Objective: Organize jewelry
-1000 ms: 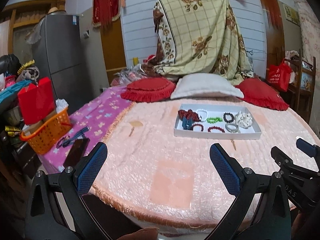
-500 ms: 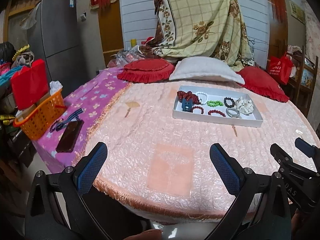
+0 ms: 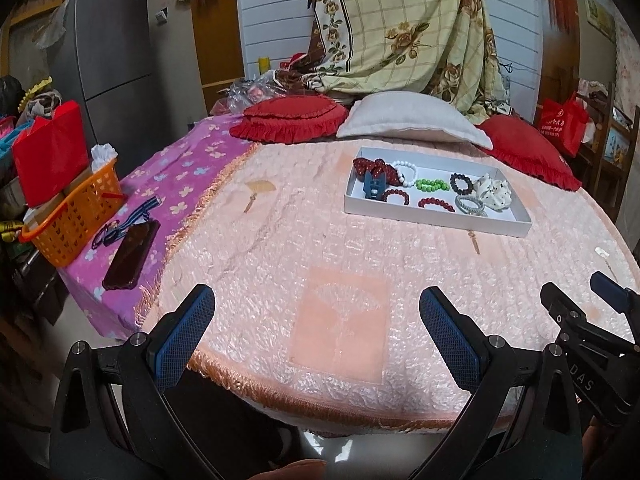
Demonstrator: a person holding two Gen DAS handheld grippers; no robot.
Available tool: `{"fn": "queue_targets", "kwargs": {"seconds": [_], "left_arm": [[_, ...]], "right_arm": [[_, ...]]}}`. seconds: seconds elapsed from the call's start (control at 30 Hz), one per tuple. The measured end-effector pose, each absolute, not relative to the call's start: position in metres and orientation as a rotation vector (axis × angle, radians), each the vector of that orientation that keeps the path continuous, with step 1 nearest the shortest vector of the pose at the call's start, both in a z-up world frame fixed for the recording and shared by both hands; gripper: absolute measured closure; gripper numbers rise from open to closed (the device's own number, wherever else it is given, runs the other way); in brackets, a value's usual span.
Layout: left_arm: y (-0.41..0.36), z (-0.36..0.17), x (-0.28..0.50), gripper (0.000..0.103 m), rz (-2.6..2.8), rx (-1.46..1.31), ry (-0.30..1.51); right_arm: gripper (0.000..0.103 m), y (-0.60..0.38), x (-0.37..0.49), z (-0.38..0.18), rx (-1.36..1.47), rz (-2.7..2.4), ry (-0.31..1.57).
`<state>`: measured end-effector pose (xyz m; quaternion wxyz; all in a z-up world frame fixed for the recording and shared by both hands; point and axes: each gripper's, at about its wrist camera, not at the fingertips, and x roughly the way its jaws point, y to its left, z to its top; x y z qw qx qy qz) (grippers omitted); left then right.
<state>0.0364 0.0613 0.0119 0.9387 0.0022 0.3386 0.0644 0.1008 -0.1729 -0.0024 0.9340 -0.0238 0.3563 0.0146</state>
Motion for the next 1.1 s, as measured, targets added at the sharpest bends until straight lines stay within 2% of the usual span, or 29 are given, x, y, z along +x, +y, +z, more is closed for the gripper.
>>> {"fn": "queue_targets", "kwargs": {"seconds": [1.1], "left_arm": [[0.060, -0.005, 0.049, 0.001, 0.121, 0.012, 0.764]], "right_arm": [[0.032, -0.171, 0.107, -0.014, -0.052, 0.035, 0.758]]}}
